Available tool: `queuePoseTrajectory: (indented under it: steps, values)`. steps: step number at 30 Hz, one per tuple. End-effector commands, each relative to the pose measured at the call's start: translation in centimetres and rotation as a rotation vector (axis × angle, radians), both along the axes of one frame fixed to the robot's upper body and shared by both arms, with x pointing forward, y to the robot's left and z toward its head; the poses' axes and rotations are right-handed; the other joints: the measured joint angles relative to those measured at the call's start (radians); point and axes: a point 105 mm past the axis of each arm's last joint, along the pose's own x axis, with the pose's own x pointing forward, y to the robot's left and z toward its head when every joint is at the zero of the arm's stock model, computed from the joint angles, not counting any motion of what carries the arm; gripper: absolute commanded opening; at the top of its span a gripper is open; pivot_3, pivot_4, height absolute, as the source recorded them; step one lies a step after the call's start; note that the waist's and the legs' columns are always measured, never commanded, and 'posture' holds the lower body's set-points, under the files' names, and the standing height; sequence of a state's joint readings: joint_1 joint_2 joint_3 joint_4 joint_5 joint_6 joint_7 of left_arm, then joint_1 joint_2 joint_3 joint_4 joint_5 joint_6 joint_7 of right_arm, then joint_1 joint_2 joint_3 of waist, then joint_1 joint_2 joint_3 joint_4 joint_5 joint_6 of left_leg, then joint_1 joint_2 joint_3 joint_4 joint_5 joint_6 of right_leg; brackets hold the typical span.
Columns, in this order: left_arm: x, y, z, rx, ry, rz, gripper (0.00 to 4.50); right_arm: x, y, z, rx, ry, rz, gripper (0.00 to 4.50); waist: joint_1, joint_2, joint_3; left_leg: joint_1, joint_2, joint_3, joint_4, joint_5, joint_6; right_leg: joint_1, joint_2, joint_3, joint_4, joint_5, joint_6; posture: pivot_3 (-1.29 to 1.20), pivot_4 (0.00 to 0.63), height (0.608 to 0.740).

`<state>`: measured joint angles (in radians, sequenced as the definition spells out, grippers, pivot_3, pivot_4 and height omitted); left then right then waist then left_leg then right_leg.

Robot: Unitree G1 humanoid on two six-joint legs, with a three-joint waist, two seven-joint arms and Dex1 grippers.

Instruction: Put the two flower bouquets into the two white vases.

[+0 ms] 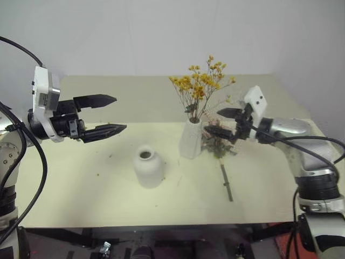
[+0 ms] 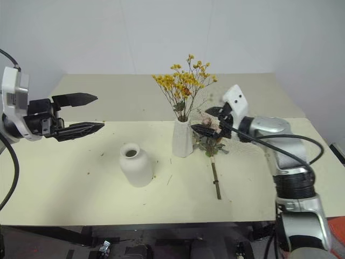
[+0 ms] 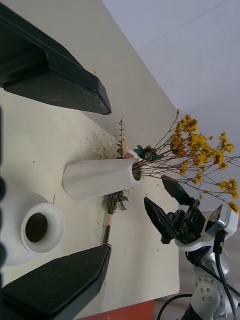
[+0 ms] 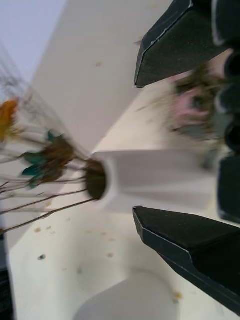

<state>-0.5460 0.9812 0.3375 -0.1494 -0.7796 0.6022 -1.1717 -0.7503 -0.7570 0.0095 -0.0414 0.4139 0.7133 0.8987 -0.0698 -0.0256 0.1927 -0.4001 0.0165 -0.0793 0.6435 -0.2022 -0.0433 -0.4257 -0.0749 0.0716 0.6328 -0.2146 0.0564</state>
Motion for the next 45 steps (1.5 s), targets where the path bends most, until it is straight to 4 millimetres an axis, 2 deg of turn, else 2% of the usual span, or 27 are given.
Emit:
queuePoseTrajectory:
  steps: [1, 4, 7, 11, 14, 25, 28, 31, 35, 40, 42, 45]
  values:
    - [-1.5, 0.9, 1.1, 0.012, -0.018, -0.005, 4.50, -1.2, -2.1, 0.7, -0.062, 0.109, -0.044, 4.45, -0.001, 0.000, 0.000, 0.000, 0.000, 0.000, 0.000, 0.000, 0.000, 0.000, 0.000, 0.000, 0.000, 0.000, 0.000, 0.00, 0.150, 0.740]
    - [-2.8, 1.8, 0.6, 0.043, 0.016, -0.031, 4.50, -1.3, -4.4, -1.1, -0.151, 0.316, -0.173, 4.45, -0.002, 0.000, 0.000, 0.000, 0.000, 0.000, 0.000, 0.000, 0.000, 0.000, 0.000, 0.000, 0.000, -0.001, 0.001, 0.00, 0.150, 0.740]
    - [-4.3, 2.9, 0.2, 0.058, 0.025, -0.059, 4.50, -1.6, -5.3, -3.3, -0.222, 0.509, -0.255, 4.45, -0.007, 0.000, 0.000, 0.001, 0.001, 0.001, 0.000, 0.000, 0.000, 0.000, 0.000, 0.000, 0.000, -0.002, 0.001, 0.00, 0.150, 0.740]
    - [-5.3, 3.8, -0.1, 0.072, 0.035, -0.066, 4.50, -1.6, -4.5, -4.8, -0.252, 0.602, -0.252, 4.45, 0.000, 0.000, 0.000, 0.001, 0.001, 0.001, 0.000, 0.000, 0.000, 0.000, 0.000, 0.000, 0.000, -0.002, 0.000, 0.00, 0.150, 0.740]
    - [-6.1, 4.5, -1.0, 0.098, 0.067, -0.062, 4.50, -0.9, -3.9, -6.4, -0.285, 0.640, -0.257, 4.45, -0.001, 0.000, 0.000, 0.000, 0.001, 0.001, 0.000, 0.000, 0.000, -0.001, 0.000, 0.000, -0.001, -0.002, 0.001, 0.00, 0.150, 0.740]
    - [-7.1, 4.0, -1.5, 0.079, 0.054, -0.025, 4.50, 2.5, -1.2, -8.9, -0.281, 0.664, -0.301, 4.45, 0.000, 0.000, 0.000, -0.001, 0.001, 0.001, 0.000, 0.000, 0.000, -0.002, 0.000, 0.000, 0.000, -0.002, 0.001, 0.00, 0.150, 0.740]
    - [-7.2, 3.9, -1.4, 0.078, 0.050, -0.022, 4.50, 2.7, -0.4, -9.6, -0.293, 0.665, -0.299, 4.45, 0.000, 0.000, 0.000, 0.000, 0.001, 0.001, 0.000, 0.000, 0.000, -0.001, 0.000, 0.000, 0.000, -0.002, 0.000, 0.00, 0.150, 0.740]
    - [-7.3, 3.9, -1.4, 0.076, 0.044, -0.016, 4.50, 2.6, -0.3, -10.4, -0.298, 0.679, -0.310, 3.94, -0.001, -0.001, -0.001, 0.001, 0.001, 0.001, 0.000, 0.000, 0.000, 0.000, 0.001, 0.000, 0.000, -0.002, 0.000, 0.00, 0.150, 0.740]
    - [-7.2, 3.8, -1.5, 0.067, 0.040, -0.015, 4.50, 2.5, -1.2, -10.6, -0.285, 0.698, -0.353, 2.64, -0.001, -0.001, -0.001, 0.001, 0.001, 0.001, 0.000, 0.000, 0.000, 0.000, 0.001, 0.000, 0.000, -0.002, 0.000, 0.00, 0.150, 0.740]
    - [-7.1, 3.6, -1.6, 0.053, 0.038, -0.016, 4.50, 3.3, -3.8, -9.8, -0.221, 0.695, -0.502, 0.81, -0.001, -0.001, -0.001, 0.001, 0.001, 0.001, 0.000, 0.000, 0.000, 0.000, 0.001, 0.000, 0.000, -0.002, 0.000, 0.00, 0.150, 0.740]
    - [-6.9, 3.6, -1.5, 0.049, 0.037, -0.016, 4.50, 3.6, -4.8, -9.2, -0.181, 0.687, -0.565, 0.23, 0.001, -0.001, -0.001, 0.001, 0.001, 0.001, 0.000, 0.000, 0.000, 0.000, 0.001, 0.000, 0.000, -0.002, 0.000, 0.00, 0.150, 0.740]
    - [-6.8, 3.6, -1.5, 0.043, 0.036, -0.016, 4.50, 4.4, -6.0, -8.1, -0.075, 0.661, -0.658, 0.22, 0.001, -0.001, -0.001, 0.001, 0.001, 0.001, 0.000, 0.000, 0.000, 0.000, 0.001, 0.000, 0.000, -0.002, 0.000, 0.00, 0.150, 0.740]
